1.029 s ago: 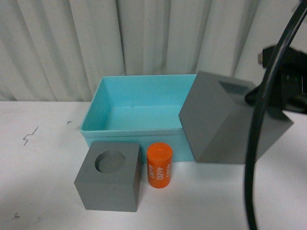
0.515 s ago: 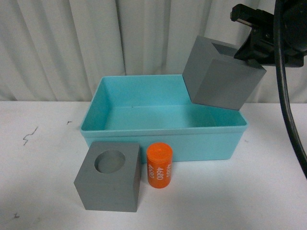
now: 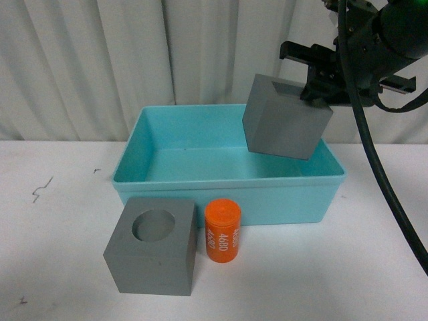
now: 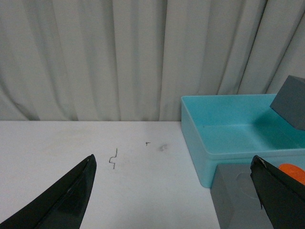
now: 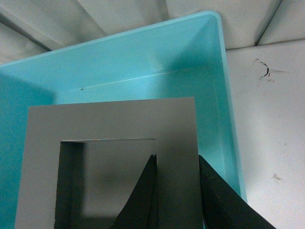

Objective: Place gray and orange parts in blue box

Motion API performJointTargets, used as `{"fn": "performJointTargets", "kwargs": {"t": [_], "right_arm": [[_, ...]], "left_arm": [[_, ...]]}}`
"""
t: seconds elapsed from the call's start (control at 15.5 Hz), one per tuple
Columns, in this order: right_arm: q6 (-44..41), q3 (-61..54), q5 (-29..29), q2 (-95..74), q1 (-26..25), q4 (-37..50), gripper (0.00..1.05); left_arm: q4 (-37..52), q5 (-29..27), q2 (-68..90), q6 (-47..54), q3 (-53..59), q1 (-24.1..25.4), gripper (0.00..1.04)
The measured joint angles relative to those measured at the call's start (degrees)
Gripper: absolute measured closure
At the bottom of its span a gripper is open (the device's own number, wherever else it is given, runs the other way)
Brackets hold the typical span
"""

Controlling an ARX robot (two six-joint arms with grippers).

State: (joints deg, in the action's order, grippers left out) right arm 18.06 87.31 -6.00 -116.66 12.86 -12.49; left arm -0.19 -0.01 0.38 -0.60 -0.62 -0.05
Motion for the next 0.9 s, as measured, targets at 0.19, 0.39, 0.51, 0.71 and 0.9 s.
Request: {"fn": "performJointTargets", "kwargs": {"t": [0.19,0.39,0.51,0.71,0.9], "right_arm": [[0.13,2.10,1.11,-2.14,0.33,-0.42,0.86],[0.11,3.30,1.81,-5.05,0.98,-0.42,0.86],[0.02,3.52,2.60,-5.99,1.01,-0.68,0.69],[0.66,2.49,2.29,-4.04,0.61,2.34,0.32],[2.40,-8.70,0.13,9.44,-0.31,14.60,0.07]], "left_arm": [[0.00,0.00,0.00,0.00,0.00,0.00,0.07],[0.00,0.00,0.00,0.00,0.00,0.00,0.07],[0.00,0.00,0.00,0.00,0.00,0.00,0.07],[-0.02,0.00,0.00,0.00,0.00,0.00,0.07],[-0.02,0.00,0.00,0.00,0.00,0.00,0.07]]}}
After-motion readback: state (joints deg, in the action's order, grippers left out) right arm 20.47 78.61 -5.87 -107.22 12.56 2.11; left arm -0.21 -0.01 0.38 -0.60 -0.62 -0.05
